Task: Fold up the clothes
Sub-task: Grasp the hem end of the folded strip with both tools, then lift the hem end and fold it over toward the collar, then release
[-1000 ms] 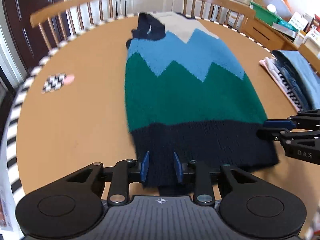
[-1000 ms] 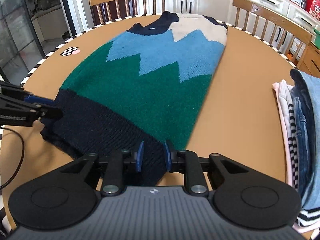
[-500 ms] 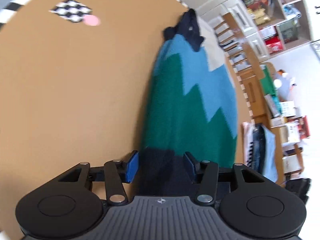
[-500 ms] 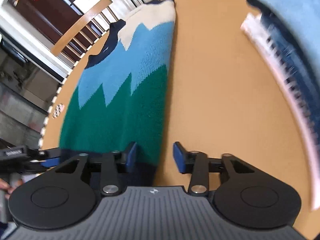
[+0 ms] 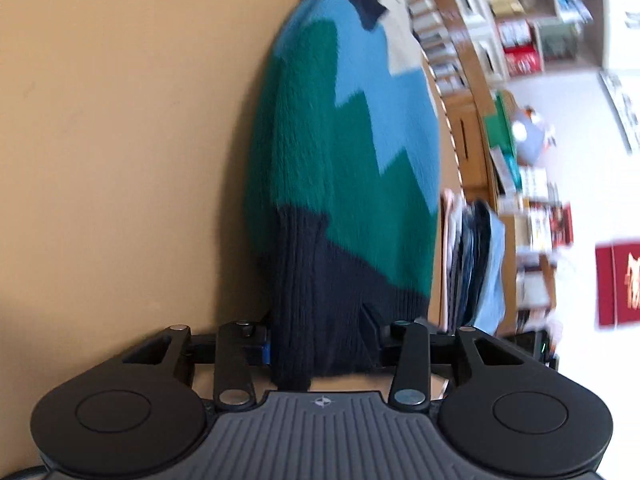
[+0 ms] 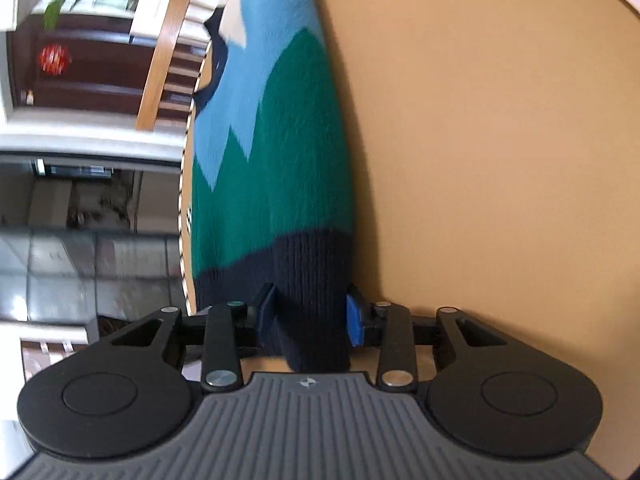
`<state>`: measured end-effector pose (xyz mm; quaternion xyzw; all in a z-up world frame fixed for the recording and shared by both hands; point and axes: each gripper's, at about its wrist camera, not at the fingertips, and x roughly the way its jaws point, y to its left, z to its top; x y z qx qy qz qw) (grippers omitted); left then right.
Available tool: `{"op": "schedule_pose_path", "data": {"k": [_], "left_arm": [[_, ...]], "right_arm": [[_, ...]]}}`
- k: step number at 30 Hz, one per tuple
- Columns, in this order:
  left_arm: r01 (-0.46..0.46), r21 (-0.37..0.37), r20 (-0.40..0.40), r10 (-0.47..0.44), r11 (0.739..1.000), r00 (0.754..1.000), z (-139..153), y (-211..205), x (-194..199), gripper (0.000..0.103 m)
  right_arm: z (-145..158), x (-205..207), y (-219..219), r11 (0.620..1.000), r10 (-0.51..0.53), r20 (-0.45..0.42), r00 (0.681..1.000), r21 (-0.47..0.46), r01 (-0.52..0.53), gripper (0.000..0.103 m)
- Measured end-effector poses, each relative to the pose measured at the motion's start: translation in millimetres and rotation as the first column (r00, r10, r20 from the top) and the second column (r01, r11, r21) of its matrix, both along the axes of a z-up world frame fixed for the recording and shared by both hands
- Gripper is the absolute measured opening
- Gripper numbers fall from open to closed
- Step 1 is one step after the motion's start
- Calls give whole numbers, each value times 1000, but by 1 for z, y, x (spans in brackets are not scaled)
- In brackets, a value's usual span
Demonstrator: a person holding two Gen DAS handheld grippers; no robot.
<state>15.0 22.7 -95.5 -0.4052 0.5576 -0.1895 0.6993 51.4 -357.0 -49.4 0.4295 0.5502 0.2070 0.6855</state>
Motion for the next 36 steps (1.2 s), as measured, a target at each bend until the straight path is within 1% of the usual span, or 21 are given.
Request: {"op": "schedule_pose_path", "data": {"k": [1, 2, 3, 4, 5, 6, 8, 10, 13, 15, 17, 20, 22, 26, 28, 29, 30, 32, 34, 36], "left_arm": [[-2, 5, -4, 2, 1000, 1000, 1, -3, 3, 42], [20, 45, 9, -20, 999, 1000, 4, -7, 3, 39], [47, 97, 27, -50, 994, 998, 9, -12, 2, 26], [71, 143, 44, -78, 987, 996, 12, -16, 1, 16], [92, 187, 61, -105, 978, 993, 16, -20, -1, 15], [95, 196, 65, -109, 976, 992, 18, -20, -4, 15], [85, 179, 53, -96, 980, 994, 23, -17, -9, 14], [92, 167, 29, -98, 982, 995, 31, -17, -18, 14], [123, 166, -17, -122, 978, 992, 47, -21, -38, 14], [122, 138, -77, -113, 983, 991, 61, -22, -58, 14], [97, 95, -129, -84, 991, 988, 76, -23, -78, 14], [37, 17, -167, -34, 999, 985, 107, -25, -104, 14], [-8, -28, -164, 3, 1000, 987, 132, -27, -113, 14], [-93, -111, -81, 84, 989, 993, 180, -26, -106, 15], [-137, -157, -42, 132, 978, 990, 202, -24, -98, 15], [-163, -184, -24, 162, 969, 987, 210, -21, -91, 15], [-191, -207, -17, 192, 959, 981, 215, -17, -84, 15], [-247, -250, -29, 247, 936, 969, 217, -11, -65, 16], [-304, -265, -67, 297, 915, 953, 207, -3, -43, 16], [-351, -252, -109, 334, 902, 936, 195, 7, -19, 16]], "right_arm": [[0, 2, 2, 1000, -2, 4, 1000, -5, 2, 37], [3, 2, 6, 999, 9, 16, 1000, -32, -9, 36], [6, 2, 11, 998, 24, 29, 999, -64, -22, 33], [9, 0, 14, 995, 38, 41, 998, -98, -34, 26], [11, -2, 15, 993, 45, 48, 998, -110, -40, 21], [14, -4, 14, 992, 50, 53, 997, -118, -44, 20], [20, -8, 10, 992, 63, 58, 996, -112, -56, 19], [29, -14, 11, 986, 106, 68, 992, -139, -96, 19], [43, -32, 15, 976, 164, 26, 986, -153, -158, 19], [54, -51, 14, 974, 180, -31, 983, -136, -183, 19], [70, -70, 13, 972, 194, -78, 978, -122, -202, 19], [109, -95, 10, 975, 195, -84, 977, -96, -203, 19], [136, -104, 6, 983, 171, -76, 982, -50, -175, 19], [193, -100, -1, 992, 125, 30, 992, 21, -126, 19], [220, -85, -5, 994, 89, 93, 992, 61, -95, 19], [233, -75, -5, 993, 78, 142, 987, 80, -90, 19], [236, -61, -8, 992, 60, 163, 985, 99, -76, 19], [237, -31, -15, 990, 18, 190, 982, 135, -44, 19], [228, 0, -19, 989, -37, 175, 984, 148, 11, 19], [215, 31, -19, 988, -87, 129, 988, 135, 69, 19]]}}
